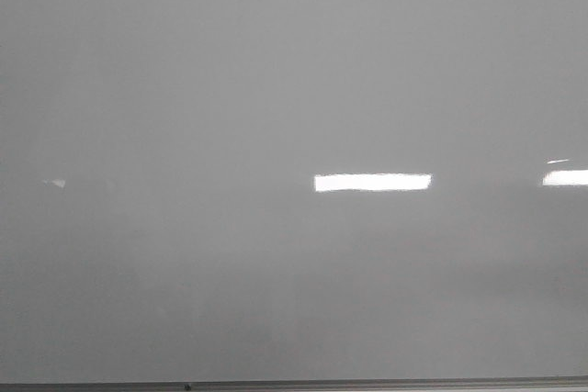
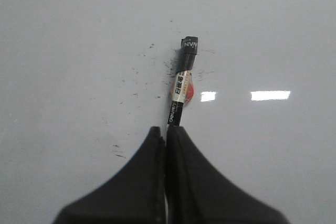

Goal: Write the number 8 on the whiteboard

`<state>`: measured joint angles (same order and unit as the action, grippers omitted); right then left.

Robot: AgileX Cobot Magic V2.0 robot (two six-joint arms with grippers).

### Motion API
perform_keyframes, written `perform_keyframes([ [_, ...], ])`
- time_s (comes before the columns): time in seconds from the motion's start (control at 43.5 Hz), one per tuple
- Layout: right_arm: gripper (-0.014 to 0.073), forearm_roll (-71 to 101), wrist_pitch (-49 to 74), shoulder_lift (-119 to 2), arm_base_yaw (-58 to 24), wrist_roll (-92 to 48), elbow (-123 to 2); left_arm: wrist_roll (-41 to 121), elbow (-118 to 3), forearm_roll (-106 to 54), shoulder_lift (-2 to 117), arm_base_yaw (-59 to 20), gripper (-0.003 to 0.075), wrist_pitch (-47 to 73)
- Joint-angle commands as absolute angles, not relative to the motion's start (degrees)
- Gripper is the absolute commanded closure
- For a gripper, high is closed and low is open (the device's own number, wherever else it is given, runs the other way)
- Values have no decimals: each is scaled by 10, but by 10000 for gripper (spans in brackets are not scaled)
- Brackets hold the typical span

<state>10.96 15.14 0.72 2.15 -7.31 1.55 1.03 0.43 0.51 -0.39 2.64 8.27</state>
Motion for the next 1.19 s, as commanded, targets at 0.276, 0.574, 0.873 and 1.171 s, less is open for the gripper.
perform_keyframes([
  [0.276, 652, 133, 61, 16, 21, -73, 14, 9, 12, 0, -11, 27, 741, 35],
  [0.574, 652, 137, 58, 16, 21, -73, 14, 9, 12, 4, -11, 27, 741, 33],
  [0.873, 652, 157, 14, 16, 21, -73, -8, 7, -11, -13, -11, 27, 741, -88],
  [1.171, 652, 157, 152, -63, 21, -73, -158, 7, -157, 18, 98, 27, 741, 69],
])
